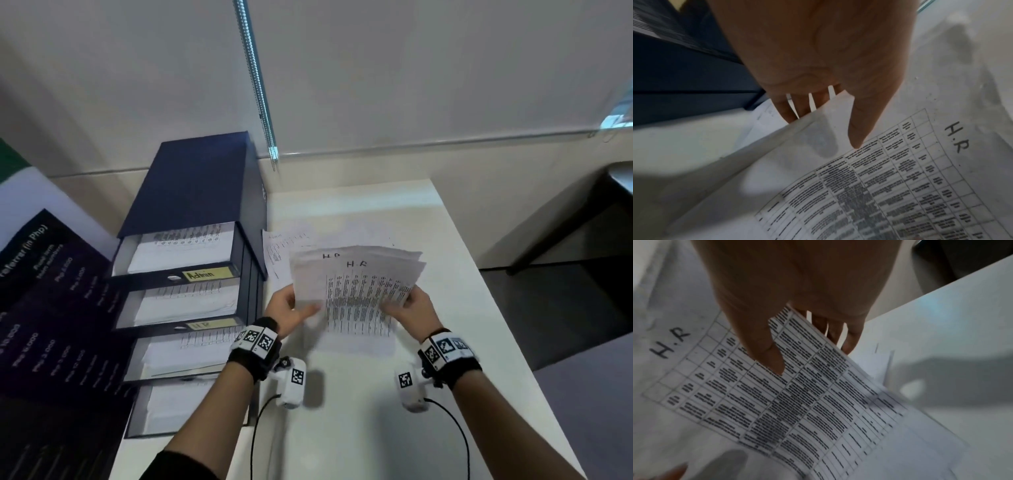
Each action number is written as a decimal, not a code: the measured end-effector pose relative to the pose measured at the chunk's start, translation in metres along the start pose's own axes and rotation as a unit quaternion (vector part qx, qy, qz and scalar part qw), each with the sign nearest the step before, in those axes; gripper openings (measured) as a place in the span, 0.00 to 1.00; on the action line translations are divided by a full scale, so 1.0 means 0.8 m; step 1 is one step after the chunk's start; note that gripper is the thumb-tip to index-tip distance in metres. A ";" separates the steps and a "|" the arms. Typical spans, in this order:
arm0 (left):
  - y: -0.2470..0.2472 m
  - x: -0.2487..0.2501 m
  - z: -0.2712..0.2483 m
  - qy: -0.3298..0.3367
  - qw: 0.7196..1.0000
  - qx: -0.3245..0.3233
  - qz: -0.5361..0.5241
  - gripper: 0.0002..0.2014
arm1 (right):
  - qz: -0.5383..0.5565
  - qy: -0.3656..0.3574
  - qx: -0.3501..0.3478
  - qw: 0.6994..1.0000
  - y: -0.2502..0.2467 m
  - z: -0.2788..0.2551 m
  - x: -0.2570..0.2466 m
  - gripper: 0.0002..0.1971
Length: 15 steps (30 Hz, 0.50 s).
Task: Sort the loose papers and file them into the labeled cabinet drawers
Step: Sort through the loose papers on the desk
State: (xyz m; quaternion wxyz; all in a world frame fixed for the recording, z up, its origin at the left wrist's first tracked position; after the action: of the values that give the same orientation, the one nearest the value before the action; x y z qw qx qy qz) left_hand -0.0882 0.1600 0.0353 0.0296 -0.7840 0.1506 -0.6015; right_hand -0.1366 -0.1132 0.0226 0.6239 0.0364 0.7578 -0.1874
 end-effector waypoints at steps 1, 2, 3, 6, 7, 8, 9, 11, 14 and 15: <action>-0.001 -0.010 0.000 0.000 1.000 0.000 0.011 0.20 | -0.030 0.011 -0.007 0.999 0.006 0.000 0.009 0.20; -0.001 -0.013 -0.005 -0.003 1.000 -0.001 0.019 0.19 | -0.052 0.015 -0.007 0.999 0.011 -0.001 0.017 0.20; 0.000 -0.013 -0.008 -0.002 1.000 -0.005 0.027 0.16 | -0.066 0.002 -0.006 0.998 0.016 -0.003 0.020 0.17; -0.001 0.002 -0.018 0.003 1.000 -0.007 0.029 0.08 | -0.062 -0.073 -0.018 0.995 0.026 -0.010 0.009 0.19; -0.004 0.009 -0.020 0.005 1.000 0.001 0.013 0.11 | -0.035 -0.081 -0.027 0.996 0.025 -0.012 -0.003 0.23; -0.008 0.019 -0.023 0.014 1.000 0.006 -0.014 0.13 | -0.007 -0.085 -0.038 0.996 0.023 -0.015 -0.020 0.26; -0.014 0.034 -0.028 0.021 0.999 0.005 -0.035 0.14 | 0.006 -0.094 -0.039 0.995 0.020 -0.018 -0.037 0.25; -0.029 0.070 -0.044 0.027 0.998 -0.001 -0.059 0.09 | -0.007 -0.132 -0.015 0.991 0.016 -0.021 -0.074 0.17; -0.063 0.111 -0.065 0.069 0.994 0.005 -0.081 0.14 | -0.003 -0.153 -0.002 0.988 0.024 -0.036 -0.136 0.10; -0.078 0.122 -0.070 0.077 0.994 0.022 -0.079 0.14 | 0.016 -0.142 -0.018 0.990 0.033 -0.042 -0.154 0.11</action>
State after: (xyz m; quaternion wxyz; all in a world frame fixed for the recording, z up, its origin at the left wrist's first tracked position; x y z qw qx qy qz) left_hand -0.1067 0.2008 0.1561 -0.0125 -0.7443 0.0767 -0.6633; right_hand -0.1329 -0.0554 0.1397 0.7286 0.0105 0.6641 -0.1670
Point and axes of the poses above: each hand's wrist, its own z-axis towards the middle knuckle, its own y-axis out of the palm, x = y × z, the point moved 2 cm from there along z, towards the middle knuckle, and after that the axes turned 6 degrees about x, right-handed, at the moved point
